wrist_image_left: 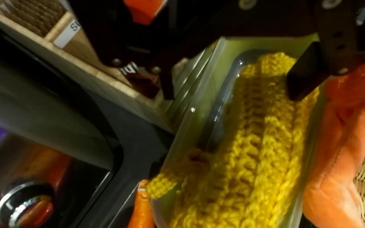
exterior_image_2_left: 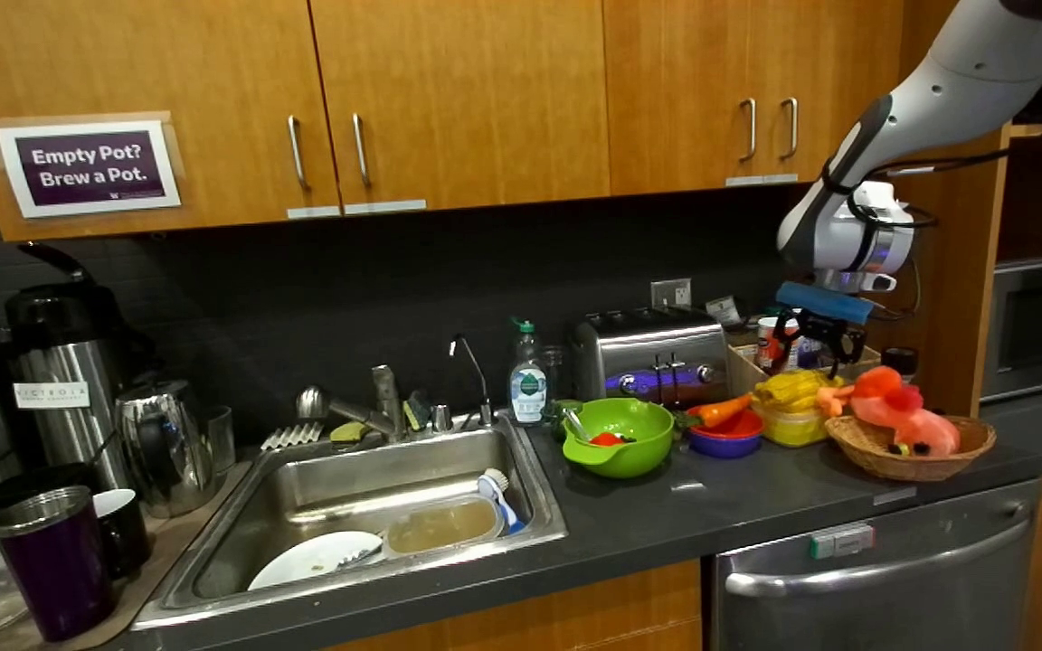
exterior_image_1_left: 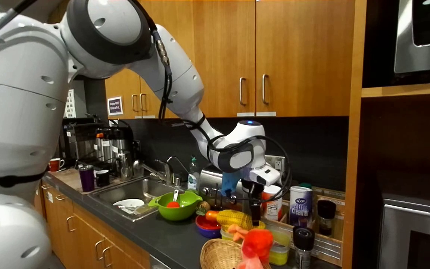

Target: Pick up the yellow towel and wipe the second upper kitchen cabinet from the right, put the yellow towel on the kitchen counter

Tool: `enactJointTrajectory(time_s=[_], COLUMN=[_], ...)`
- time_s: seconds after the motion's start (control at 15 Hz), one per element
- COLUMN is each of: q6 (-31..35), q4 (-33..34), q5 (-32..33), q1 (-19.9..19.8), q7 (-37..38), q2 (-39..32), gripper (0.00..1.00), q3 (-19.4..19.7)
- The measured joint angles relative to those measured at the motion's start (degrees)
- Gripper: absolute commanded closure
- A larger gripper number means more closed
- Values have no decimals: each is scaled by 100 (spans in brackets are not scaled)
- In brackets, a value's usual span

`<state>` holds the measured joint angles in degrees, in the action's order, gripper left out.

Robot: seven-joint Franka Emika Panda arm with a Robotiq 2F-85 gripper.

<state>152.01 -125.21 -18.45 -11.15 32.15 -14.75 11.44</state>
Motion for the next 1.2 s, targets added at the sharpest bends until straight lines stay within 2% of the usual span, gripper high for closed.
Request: enactJointTrajectory(time_s=[0.2,0.33,0.4,0.47,0.67,1.07,1.2], q6=[-188,-305,-357,-398,-483,-538,-553], q4=[8,7,7,7,6,6,6], q5=[-19,-19,-19,-19,-19,-19,-19], q1=[-1,2,2,2,2,3,3], q7=[14,33,45,64,110,183,216], q2=[-41,-54,-60,-66,-77,-90,-91], gripper=[5,7,15,31,51,99,100], q3=[6,6,6,6,6,6,6])
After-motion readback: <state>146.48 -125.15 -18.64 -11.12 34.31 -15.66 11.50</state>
